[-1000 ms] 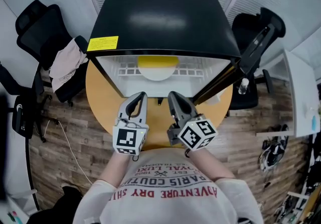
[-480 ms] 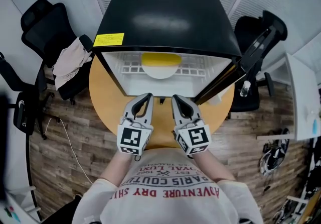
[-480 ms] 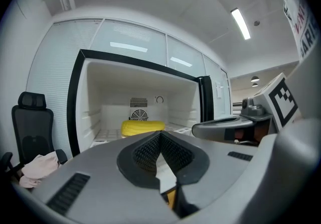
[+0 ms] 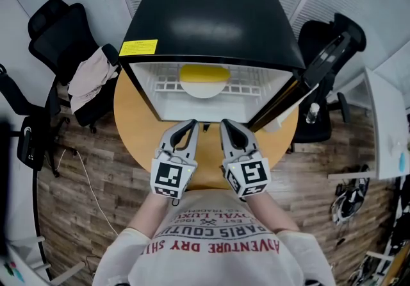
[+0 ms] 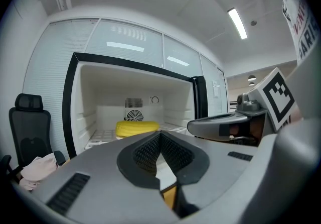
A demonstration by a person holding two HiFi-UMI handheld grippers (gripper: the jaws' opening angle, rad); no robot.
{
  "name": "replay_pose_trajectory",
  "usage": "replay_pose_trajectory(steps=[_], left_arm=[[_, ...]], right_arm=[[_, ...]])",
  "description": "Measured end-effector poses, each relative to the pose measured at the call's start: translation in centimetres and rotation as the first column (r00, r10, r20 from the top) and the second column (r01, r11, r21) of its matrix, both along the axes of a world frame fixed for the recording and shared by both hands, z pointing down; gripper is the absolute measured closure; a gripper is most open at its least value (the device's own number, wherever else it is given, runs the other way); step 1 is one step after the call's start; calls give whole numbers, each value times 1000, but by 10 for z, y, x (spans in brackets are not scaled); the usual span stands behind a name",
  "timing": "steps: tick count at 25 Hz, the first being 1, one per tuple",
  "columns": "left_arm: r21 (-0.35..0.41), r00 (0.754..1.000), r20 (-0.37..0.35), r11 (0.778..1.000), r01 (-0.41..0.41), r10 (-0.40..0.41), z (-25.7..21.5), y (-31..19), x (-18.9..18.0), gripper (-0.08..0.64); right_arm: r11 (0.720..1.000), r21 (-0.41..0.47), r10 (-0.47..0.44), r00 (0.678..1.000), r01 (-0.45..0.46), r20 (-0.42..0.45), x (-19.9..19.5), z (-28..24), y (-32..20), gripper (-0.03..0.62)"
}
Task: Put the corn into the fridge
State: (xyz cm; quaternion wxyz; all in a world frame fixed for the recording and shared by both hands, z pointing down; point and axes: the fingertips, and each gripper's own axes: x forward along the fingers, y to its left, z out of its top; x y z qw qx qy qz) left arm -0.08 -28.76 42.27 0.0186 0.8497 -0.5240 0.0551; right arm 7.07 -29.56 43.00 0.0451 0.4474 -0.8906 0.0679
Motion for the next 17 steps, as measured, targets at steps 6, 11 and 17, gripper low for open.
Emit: replay_pose_trajectory(steps=[6,11,17], left_arm=[[-3,1000,-2,1000,1,-1,-1,1,2,535],[-2,1000,-9,1000,4,-4,-2,-1,3,535],[3,1000,-18,1000,12,-12,-4,-4,-1,535]], right_arm=[[1000,15,15,1000,-15,-8,6,-5,-1,565],[1000,14,21,1000,-20,-13,9,-5,-2,565],[1000,3,18,1000,-18,-25,8,2,-5,565]])
